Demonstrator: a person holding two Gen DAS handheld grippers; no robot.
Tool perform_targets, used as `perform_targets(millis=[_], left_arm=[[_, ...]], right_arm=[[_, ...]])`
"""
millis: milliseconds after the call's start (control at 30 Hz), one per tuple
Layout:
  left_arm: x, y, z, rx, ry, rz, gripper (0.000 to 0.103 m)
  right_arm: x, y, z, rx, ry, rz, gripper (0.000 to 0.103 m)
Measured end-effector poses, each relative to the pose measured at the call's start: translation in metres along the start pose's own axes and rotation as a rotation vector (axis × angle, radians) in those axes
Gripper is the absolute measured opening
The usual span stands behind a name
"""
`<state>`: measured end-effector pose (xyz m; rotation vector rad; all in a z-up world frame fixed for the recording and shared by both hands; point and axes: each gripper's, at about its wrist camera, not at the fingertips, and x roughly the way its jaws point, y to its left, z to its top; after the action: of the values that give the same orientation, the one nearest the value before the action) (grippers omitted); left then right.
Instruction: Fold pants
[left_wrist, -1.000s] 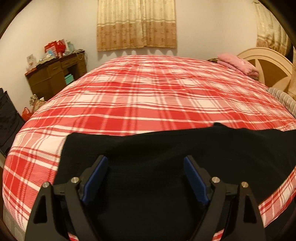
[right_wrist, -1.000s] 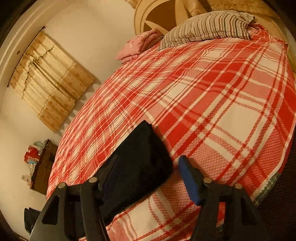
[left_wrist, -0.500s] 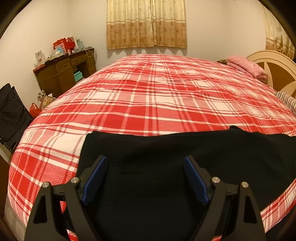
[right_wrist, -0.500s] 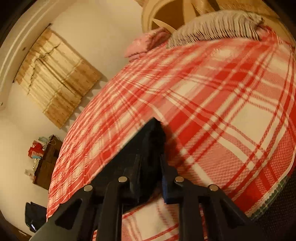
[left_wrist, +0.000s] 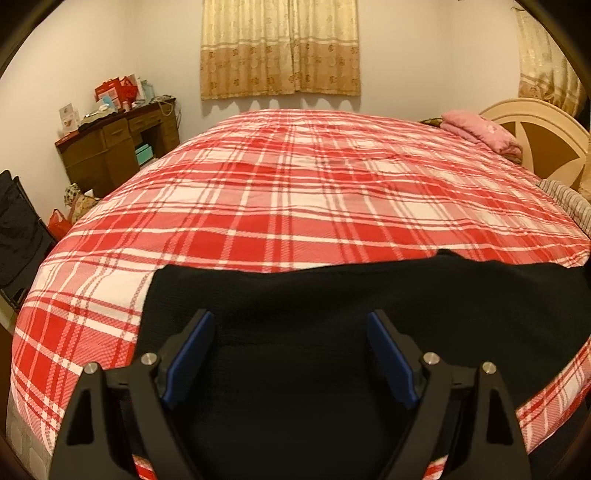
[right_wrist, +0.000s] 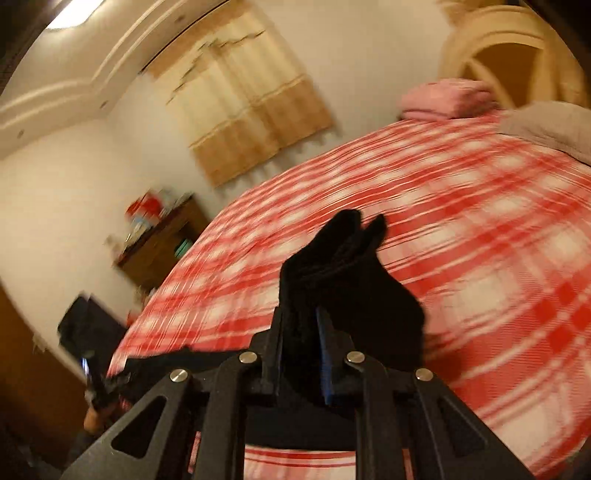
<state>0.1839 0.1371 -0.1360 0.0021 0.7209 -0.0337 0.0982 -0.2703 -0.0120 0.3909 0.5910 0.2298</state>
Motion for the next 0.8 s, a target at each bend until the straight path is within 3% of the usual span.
perform_targets(millis=[233, 500, 633, 800], left_arm=[[-0.009, -0.025, 0.002, -0.012, 0.004, -0.148, 0.087], [-0.011, -0.101, -0.003, 0.075, 0.049, -0.36, 0.087], [-0.009, -0.143, 0.002, 0.114, 0.079, -0.456, 0.087], [-0.006, -0.2, 0.008, 0.185, 0.107, -0.57, 0.087]], right_arm=[[0.088, 0.052, -0.051, -0.14, 0.2, 0.05, 0.016], [0.127, 0.048, -0.085, -0.194, 0.322, 0.022, 0.019], [0.124, 0.042, -0.085, -0.175, 0.354, 0.065, 0.047], [0.103, 0.028, -0.077, -0.153, 0.302, 0.114, 0.048]])
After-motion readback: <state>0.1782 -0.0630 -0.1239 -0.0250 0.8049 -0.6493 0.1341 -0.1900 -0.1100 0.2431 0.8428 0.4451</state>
